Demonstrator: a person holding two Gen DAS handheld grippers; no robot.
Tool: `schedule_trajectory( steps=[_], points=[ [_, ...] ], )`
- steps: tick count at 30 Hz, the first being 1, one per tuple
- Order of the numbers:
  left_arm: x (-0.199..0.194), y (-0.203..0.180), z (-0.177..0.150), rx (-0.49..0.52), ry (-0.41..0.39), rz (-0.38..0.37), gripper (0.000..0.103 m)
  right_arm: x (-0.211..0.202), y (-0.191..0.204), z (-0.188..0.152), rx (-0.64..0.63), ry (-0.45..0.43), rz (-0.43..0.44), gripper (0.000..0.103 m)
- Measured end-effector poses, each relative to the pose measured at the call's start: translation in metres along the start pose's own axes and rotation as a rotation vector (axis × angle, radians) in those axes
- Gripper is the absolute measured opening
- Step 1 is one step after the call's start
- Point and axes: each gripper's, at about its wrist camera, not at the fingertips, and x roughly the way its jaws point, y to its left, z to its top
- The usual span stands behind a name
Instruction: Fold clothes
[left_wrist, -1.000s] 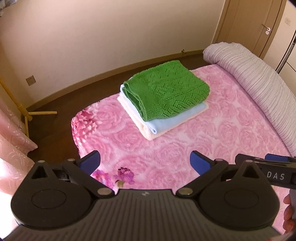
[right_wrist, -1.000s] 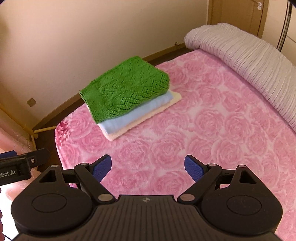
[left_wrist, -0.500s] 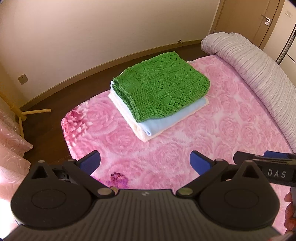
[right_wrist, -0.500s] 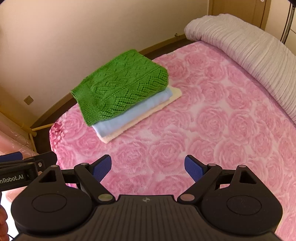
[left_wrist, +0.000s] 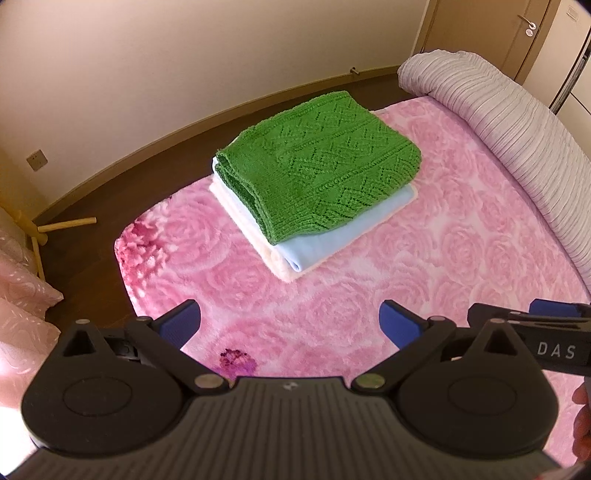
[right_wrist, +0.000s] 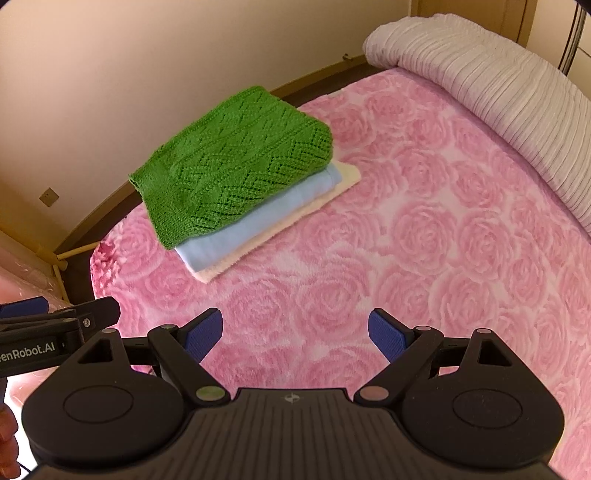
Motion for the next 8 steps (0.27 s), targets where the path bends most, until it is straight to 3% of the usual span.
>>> schedule_trajectory(
  steps=[8],
  points=[
    [-0.0102,0.0013,-0.0033,0.011,-0.036,-0.009,0.102,-0.0086,0.0021,-0.0038,0.009,-0.019,-0.005,0.089]
  ],
)
